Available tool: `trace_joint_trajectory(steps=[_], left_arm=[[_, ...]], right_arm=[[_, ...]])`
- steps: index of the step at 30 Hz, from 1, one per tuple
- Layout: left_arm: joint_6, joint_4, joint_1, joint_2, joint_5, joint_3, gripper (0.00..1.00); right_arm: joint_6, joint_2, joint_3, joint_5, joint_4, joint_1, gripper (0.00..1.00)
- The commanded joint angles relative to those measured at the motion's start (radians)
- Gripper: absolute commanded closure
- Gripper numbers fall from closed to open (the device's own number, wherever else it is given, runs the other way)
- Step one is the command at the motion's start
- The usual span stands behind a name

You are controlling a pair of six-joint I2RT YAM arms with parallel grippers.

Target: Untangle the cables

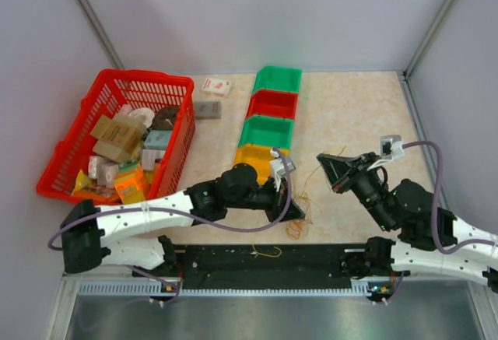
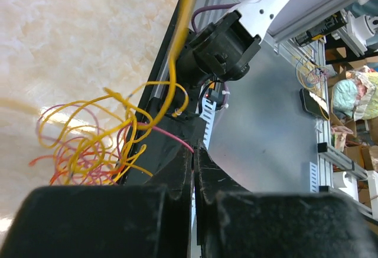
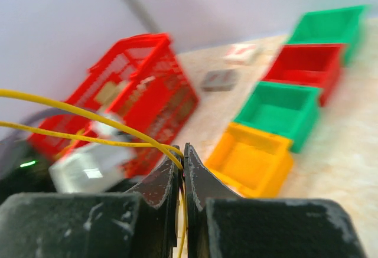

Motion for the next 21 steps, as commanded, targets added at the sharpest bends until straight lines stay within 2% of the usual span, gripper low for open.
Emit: trace_joint_trajectory(steps=[1,4,7,10,12,15,18,21], left_arm=[[0.053,-0.067,-0.006,-0.151,-0.058,0.030,1.00],[0.083,-0.130,-0.004,-0.232,-0.078,0.044,1.00],[0.119,-0.227,-0.006,-0.317,-0.101,0.096,1.00],[0.158,-0.285,-0.006,-0.377,-0.145,0.165,1.00],[0.178,-0.334,-0.004,-0.378,-0.168,0.220,1.00],[0.201,-0.415,-0.004,-0.361,-0.214,0.318,1.00],[0.219,-0.468,-0.004,-0.358,-0.267,0.376,1.00],[0.244,-0.512,-0.004,-0.361,-0.296,0.444,1.00]], right_arm=[[0.075,-0.052,0.000,0.484,-0.191,0.008,1.00],[0.109,-0.075,-0.031,0.712,-0.305,0.007,1.00],[0.061,-0.064,-0.071,0.731,-0.331,-0.038,1.00],[0.161,-0.021,-0.080,0.541,-0.437,-0.174,1.00],[0.181,0.034,-0.094,0.321,-0.442,-0.338,1.00],[0.262,0.139,-0.112,0.067,-0.476,-0.499,1.00],[0.308,0.154,-0.148,-0.033,-0.482,-0.607,1.00],[0.305,0.109,-0.158,-0.021,-0.499,-0.656,1.00]])
